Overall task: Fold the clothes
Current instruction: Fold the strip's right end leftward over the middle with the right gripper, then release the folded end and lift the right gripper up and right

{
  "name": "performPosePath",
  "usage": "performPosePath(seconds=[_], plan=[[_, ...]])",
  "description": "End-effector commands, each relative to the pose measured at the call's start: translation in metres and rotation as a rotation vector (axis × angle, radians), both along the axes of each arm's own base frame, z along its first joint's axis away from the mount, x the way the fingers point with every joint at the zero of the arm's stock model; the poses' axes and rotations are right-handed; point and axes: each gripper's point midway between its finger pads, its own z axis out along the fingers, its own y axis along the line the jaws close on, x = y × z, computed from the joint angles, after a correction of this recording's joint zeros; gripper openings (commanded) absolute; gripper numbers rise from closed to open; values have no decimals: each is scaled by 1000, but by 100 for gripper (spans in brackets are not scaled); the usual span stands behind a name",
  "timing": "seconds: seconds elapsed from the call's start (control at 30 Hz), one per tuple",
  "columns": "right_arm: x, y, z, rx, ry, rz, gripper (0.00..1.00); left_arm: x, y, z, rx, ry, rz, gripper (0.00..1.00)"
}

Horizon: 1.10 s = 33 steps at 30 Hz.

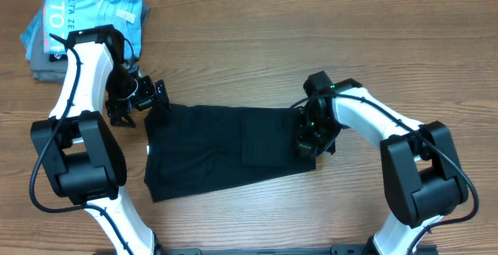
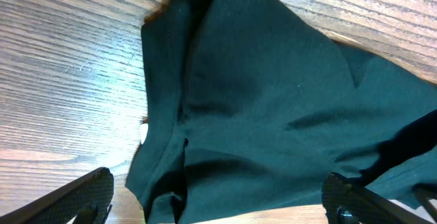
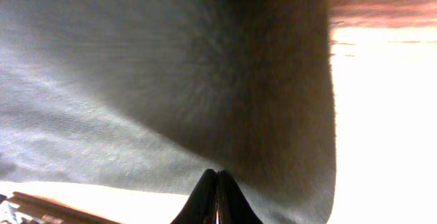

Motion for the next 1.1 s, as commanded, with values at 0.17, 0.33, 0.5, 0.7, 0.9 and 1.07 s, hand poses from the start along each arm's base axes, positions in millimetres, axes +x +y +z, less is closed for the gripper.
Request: performPosePath(seconds=[0.17,0.33,0.5,0.7,0.9,1.07], plan=[[72,-9,65,90,-251,16,11,3,-2,3,4,-19,-33,100],[91,-17,63,151,-293,-19,13,4,-2,3,5,-22,-33,100],[101,-14,52,196,-306,-12,16,4,-2,3,5,-22,-35,100],[102,-8,15,224,-235,-3,15,3,-3,3,4,-18,-36,100],[105,-21,-7,146,-206,-35,4,2,-3,3,4,-14,-37,100],[110,-30,14,126,-196,-47,4,2,-3,3,4,-15,-39,100]])
